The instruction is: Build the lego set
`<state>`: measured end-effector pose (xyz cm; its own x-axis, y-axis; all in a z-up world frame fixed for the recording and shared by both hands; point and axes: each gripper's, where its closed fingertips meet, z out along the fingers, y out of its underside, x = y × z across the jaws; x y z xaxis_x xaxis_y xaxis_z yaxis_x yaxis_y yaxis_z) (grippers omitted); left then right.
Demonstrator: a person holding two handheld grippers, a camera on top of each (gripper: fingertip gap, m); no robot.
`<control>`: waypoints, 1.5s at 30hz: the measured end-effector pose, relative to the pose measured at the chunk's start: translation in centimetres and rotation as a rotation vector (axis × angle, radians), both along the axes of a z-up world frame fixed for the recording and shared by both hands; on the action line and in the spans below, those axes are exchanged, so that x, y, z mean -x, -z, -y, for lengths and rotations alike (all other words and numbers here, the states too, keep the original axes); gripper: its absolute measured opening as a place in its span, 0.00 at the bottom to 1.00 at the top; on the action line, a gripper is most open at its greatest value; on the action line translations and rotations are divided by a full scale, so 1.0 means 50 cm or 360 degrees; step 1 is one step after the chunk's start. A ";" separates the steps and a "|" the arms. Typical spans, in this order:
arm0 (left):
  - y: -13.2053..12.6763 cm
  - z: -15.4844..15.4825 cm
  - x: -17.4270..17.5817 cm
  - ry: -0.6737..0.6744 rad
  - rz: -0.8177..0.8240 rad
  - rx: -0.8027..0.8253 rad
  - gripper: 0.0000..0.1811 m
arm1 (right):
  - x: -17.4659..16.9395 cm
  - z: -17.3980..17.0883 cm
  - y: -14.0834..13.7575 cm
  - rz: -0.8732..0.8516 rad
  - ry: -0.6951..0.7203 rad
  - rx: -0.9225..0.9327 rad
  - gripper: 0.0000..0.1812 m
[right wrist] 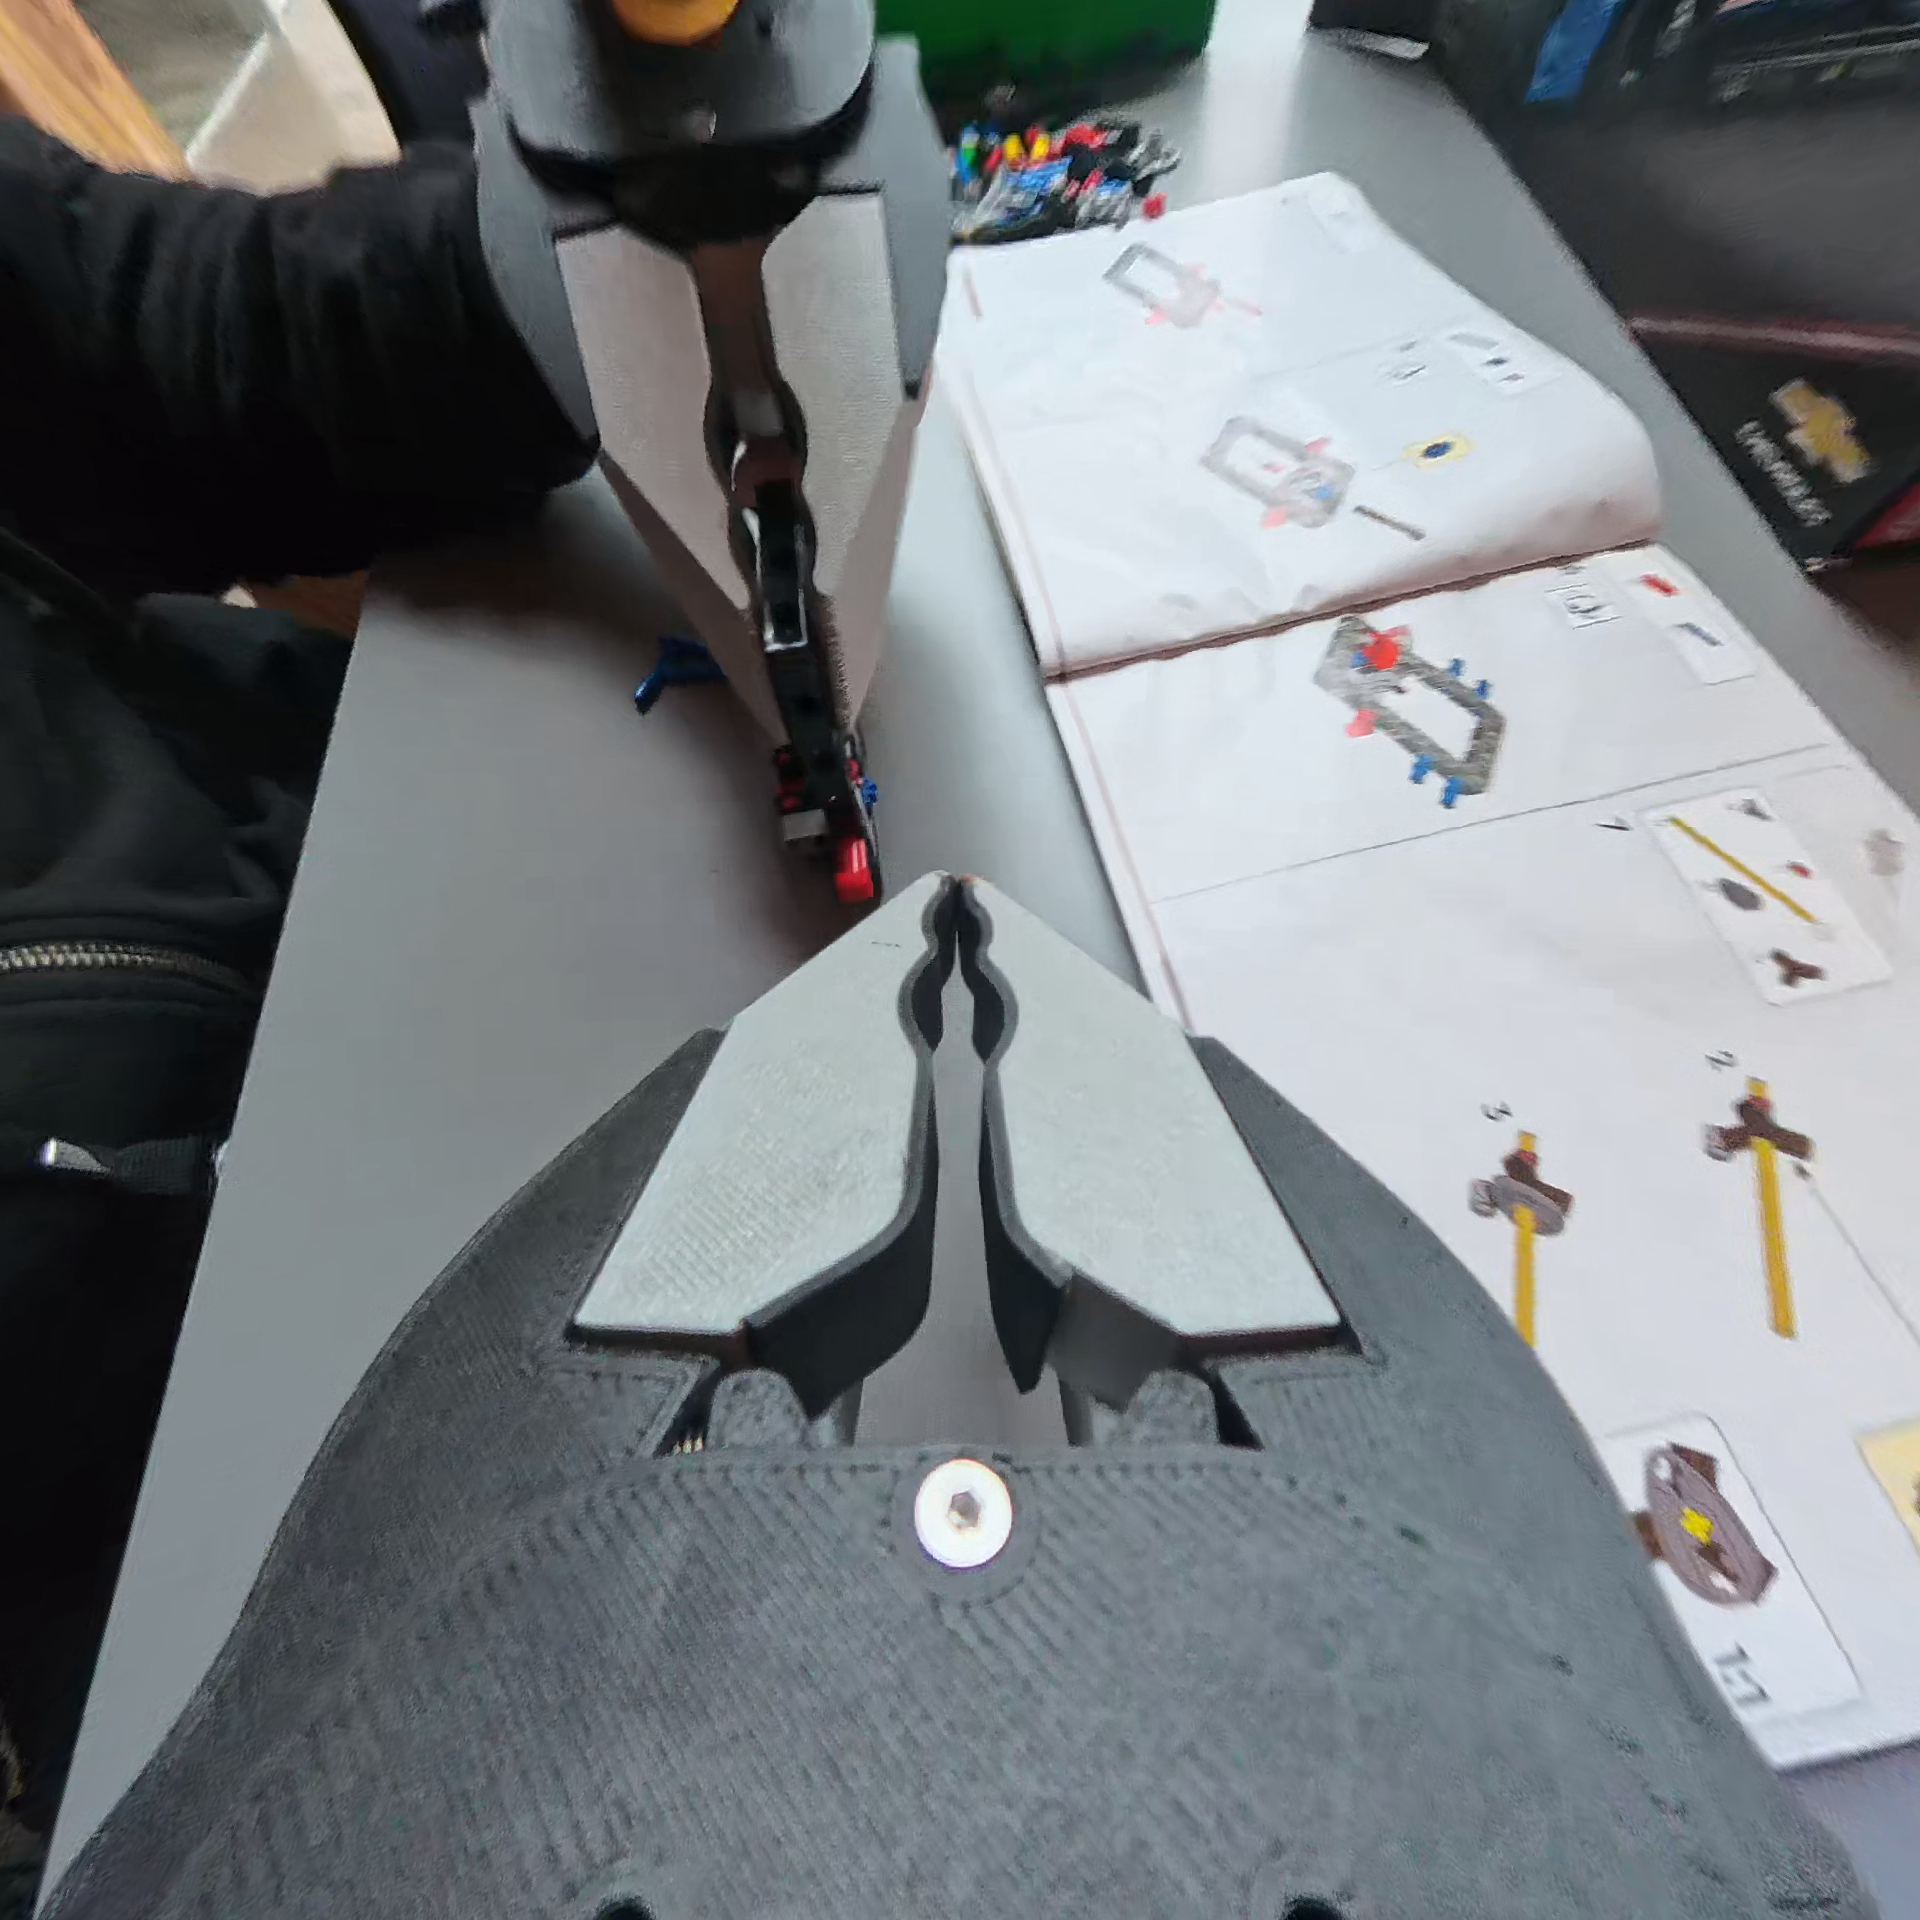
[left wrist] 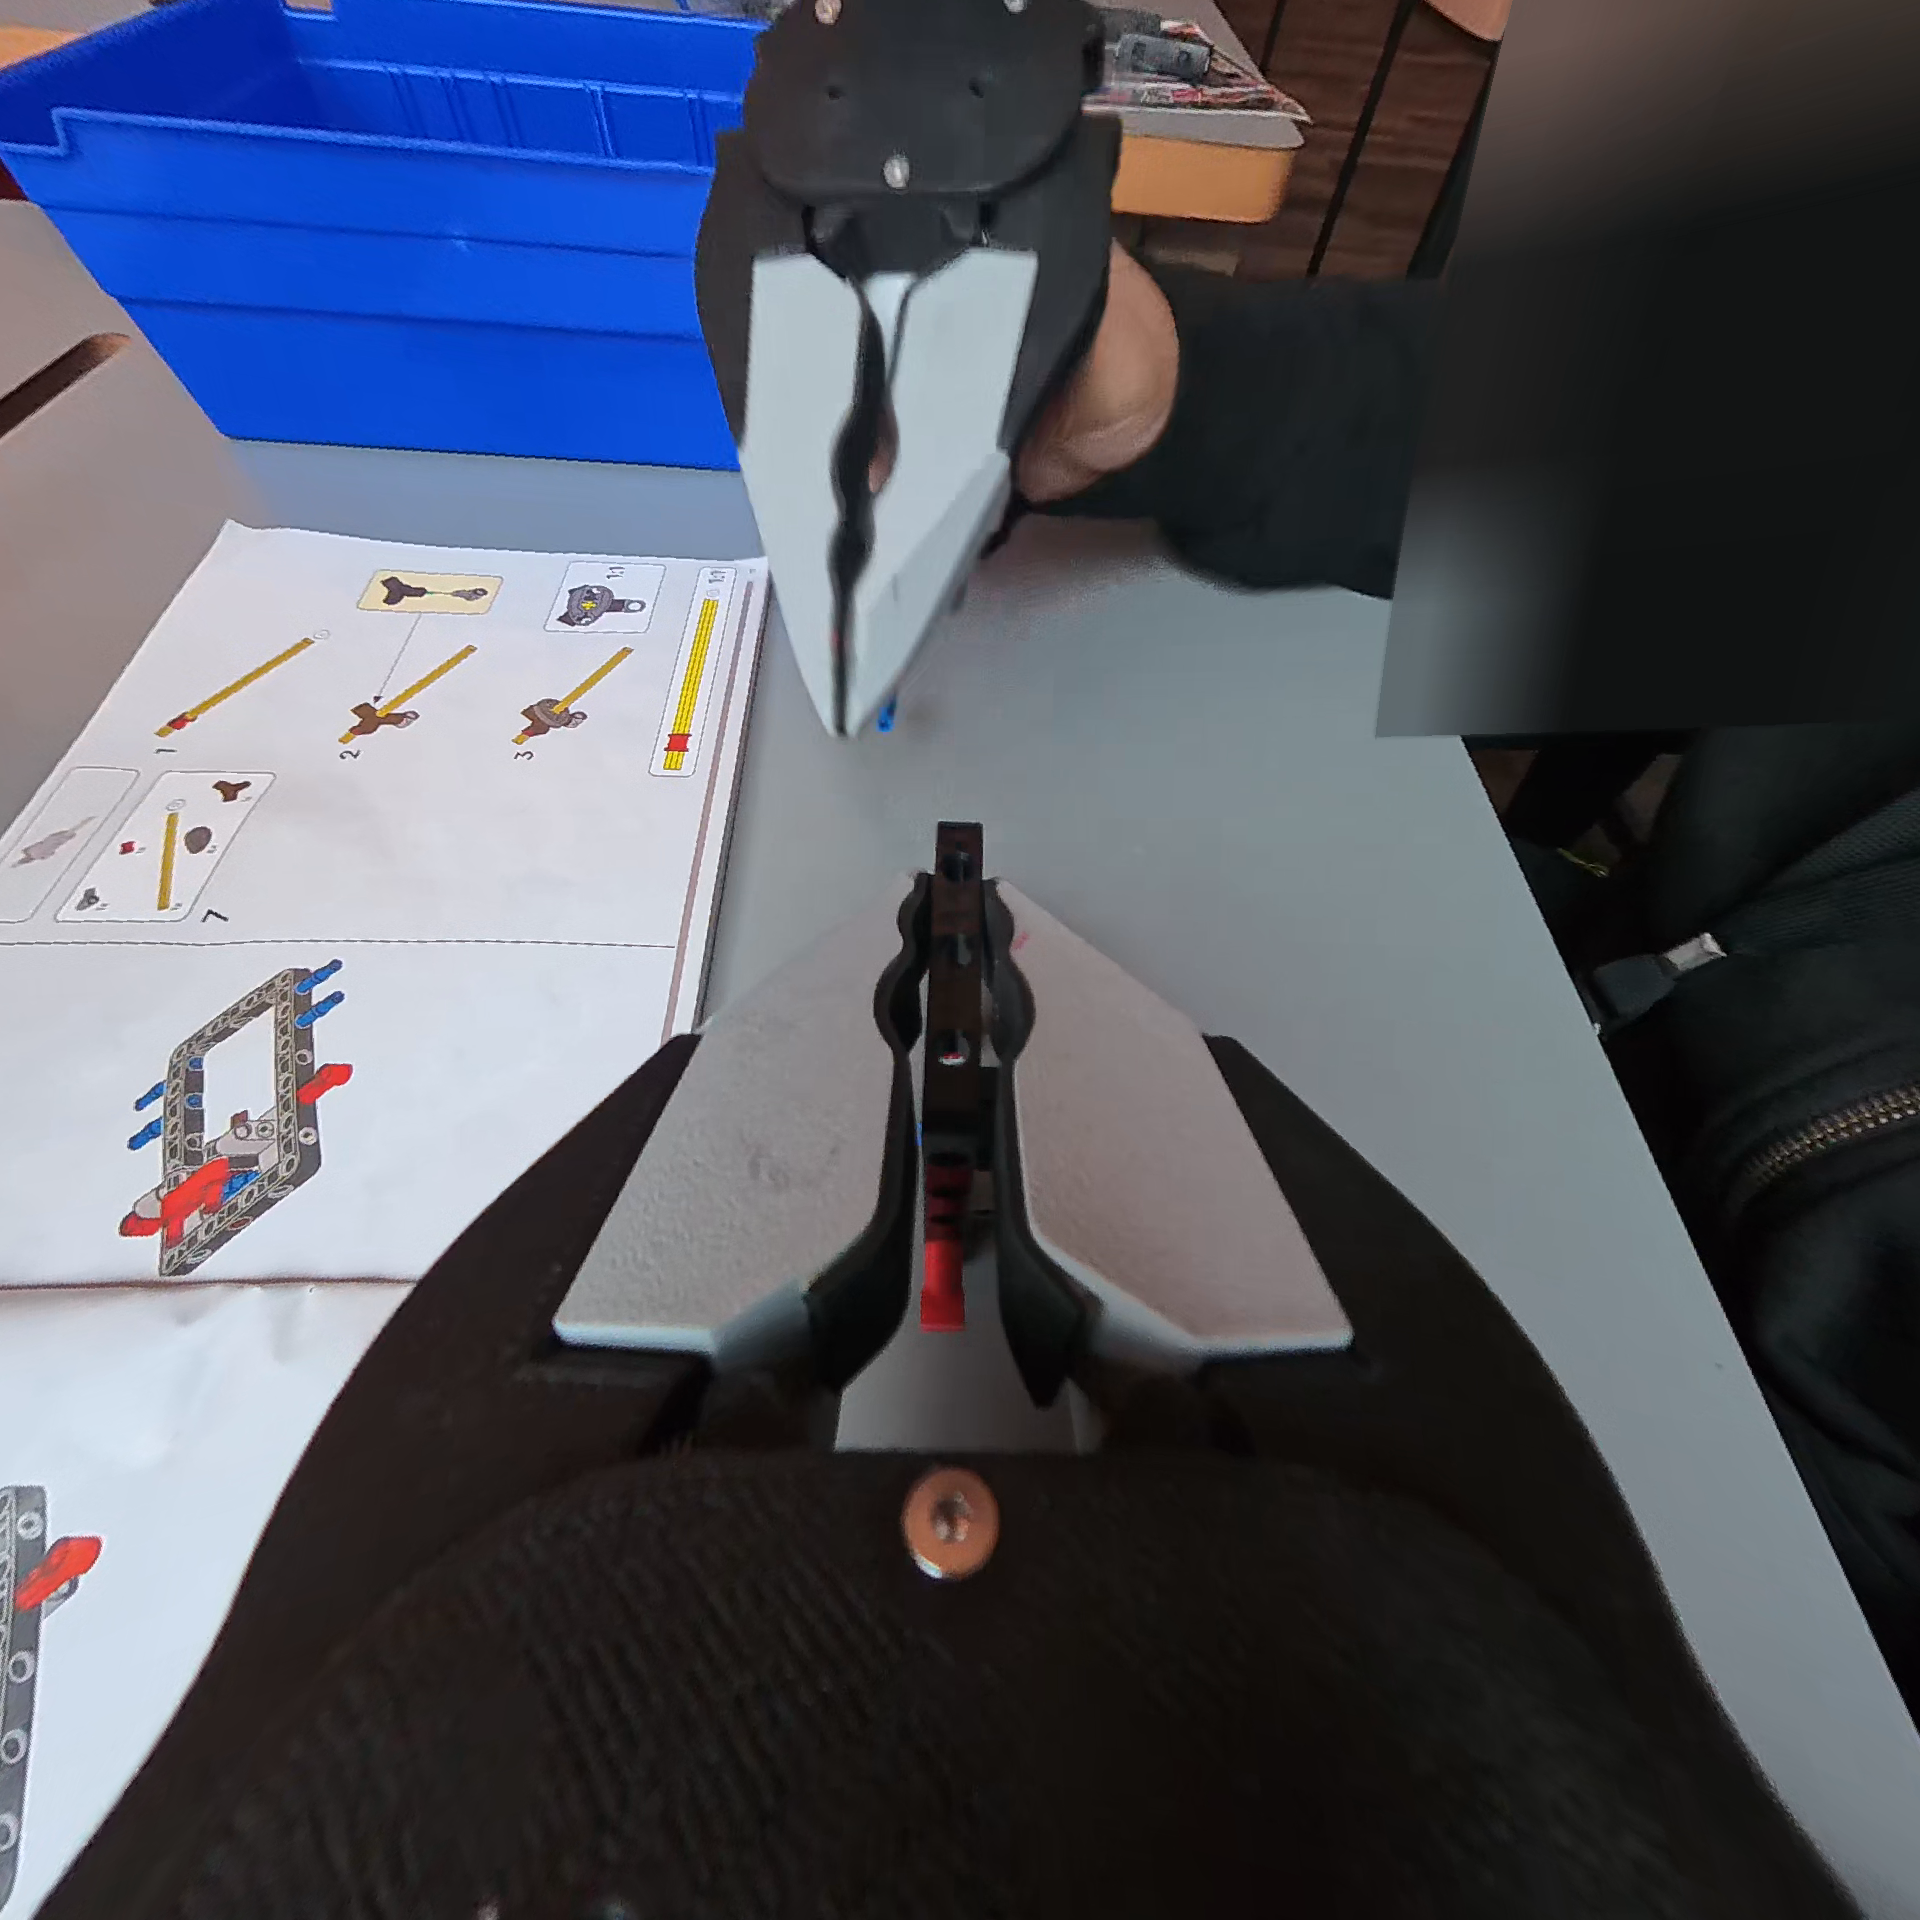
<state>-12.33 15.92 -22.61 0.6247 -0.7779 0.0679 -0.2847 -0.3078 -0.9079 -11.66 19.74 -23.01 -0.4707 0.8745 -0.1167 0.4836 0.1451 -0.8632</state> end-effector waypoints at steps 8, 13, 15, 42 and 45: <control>0.007 -0.004 0.003 -0.0025 -0.0020 -0.0002 0.03 | -0.047 -0.114 -0.027 -0.0024 0.0369 -0.0140 0.11; 0.035 -0.003 -0.005 -0.0015 -0.0147 0.0037 0.07 | -0.124 -0.118 0.027 0.0177 0.0479 -0.0212 0.16; 0.035 0.000 -0.010 -0.0002 -0.0184 0.0019 0.07 | -0.151 -0.116 0.047 0.0211 0.0513 -0.0194 0.17; -0.018 0.006 0.010 -0.0036 -0.0023 -0.0062 0.16 | -0.128 -0.162 0.129 0.0383 0.0463 -0.0523 0.11; -0.022 0.008 0.012 -0.0031 0.0002 -0.0064 0.16 | -0.124 -0.147 0.130 0.0404 0.0459 -0.0435 0.13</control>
